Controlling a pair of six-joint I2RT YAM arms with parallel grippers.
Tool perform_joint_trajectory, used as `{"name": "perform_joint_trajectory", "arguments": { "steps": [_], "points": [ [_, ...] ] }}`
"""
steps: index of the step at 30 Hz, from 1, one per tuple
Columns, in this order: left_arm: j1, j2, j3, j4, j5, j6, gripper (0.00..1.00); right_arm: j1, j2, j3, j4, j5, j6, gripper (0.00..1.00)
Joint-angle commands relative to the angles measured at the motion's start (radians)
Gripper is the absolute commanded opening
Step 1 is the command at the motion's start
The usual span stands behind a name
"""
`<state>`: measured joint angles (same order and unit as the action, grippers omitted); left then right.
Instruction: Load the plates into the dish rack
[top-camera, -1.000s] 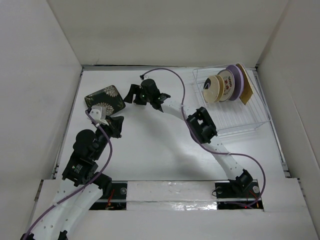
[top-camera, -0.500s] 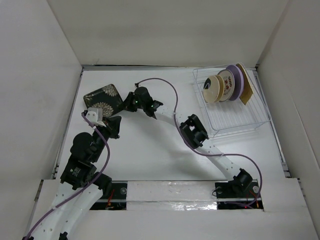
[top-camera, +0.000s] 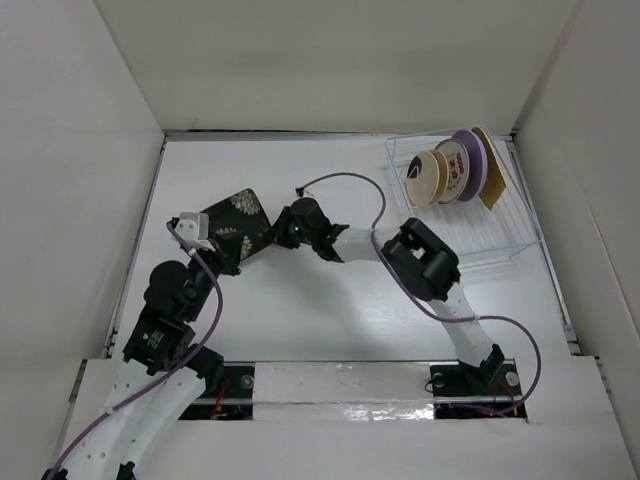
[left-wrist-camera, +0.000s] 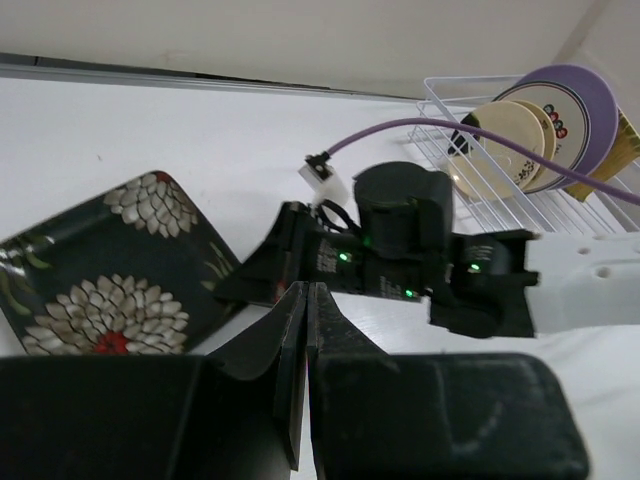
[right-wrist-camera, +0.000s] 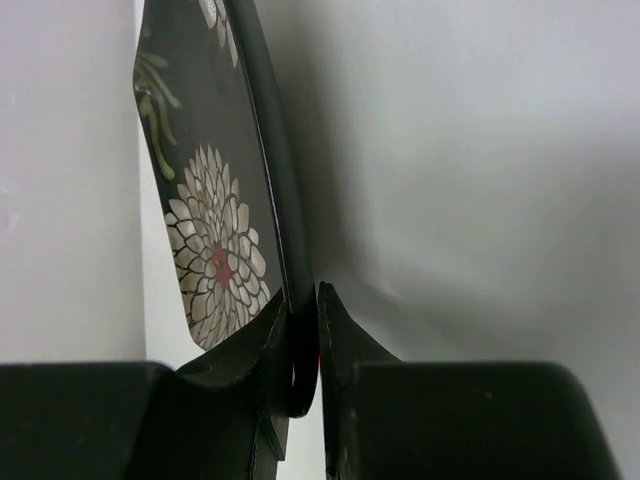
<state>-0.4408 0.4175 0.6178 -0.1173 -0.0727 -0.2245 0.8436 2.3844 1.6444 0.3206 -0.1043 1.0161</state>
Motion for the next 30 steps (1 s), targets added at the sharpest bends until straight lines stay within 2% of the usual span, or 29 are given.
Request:
{"name": "perform_joint_trajectory", "arguments": {
  "steps": [1,2,6,12,15,19,23,24,28,30],
  "points": [
    [0.005,0.001,0.022,0.054,0.013,0.013,0.0,0.034,-0.212,-0.151,0.236,0.057,-0.037,0.0],
    [0.005,-0.002,0.02,0.056,0.014,0.013,0.0,0.034,-0.247,-0.223,0.253,0.058,-0.034,0.0],
    [0.005,-0.013,0.016,0.064,0.017,0.008,0.0,0.034,-0.424,-0.326,0.273,0.093,-0.085,0.0],
    [0.005,-0.014,0.007,0.093,0.105,-0.007,0.0,-0.075,-0.667,-0.492,0.336,0.066,-0.045,0.0],
    [0.005,-0.014,0.007,0.094,0.109,-0.001,0.0,-0.141,-0.801,-0.552,0.293,0.081,-0.095,0.0],
    [0.005,-0.016,0.007,0.093,0.117,0.002,0.0,-0.27,-0.997,-0.577,0.067,0.198,-0.247,0.0],
    [0.005,-0.014,0.005,0.1,0.137,0.002,0.0,-0.443,-1.132,-0.504,-0.13,0.23,-0.433,0.0],
    [0.005,-0.011,0.003,0.103,0.14,0.002,0.0,-0.495,-1.148,-0.47,-0.17,0.232,-0.542,0.0],
    [0.005,0.012,0.003,0.11,0.172,0.001,0.0,-0.584,-1.143,-0.276,-0.418,0.368,-0.77,0.0],
    [-0.004,0.014,0.005,0.105,0.166,0.002,0.0,-0.621,-1.124,-0.209,-0.446,0.365,-0.836,0.0]
  ]
}}
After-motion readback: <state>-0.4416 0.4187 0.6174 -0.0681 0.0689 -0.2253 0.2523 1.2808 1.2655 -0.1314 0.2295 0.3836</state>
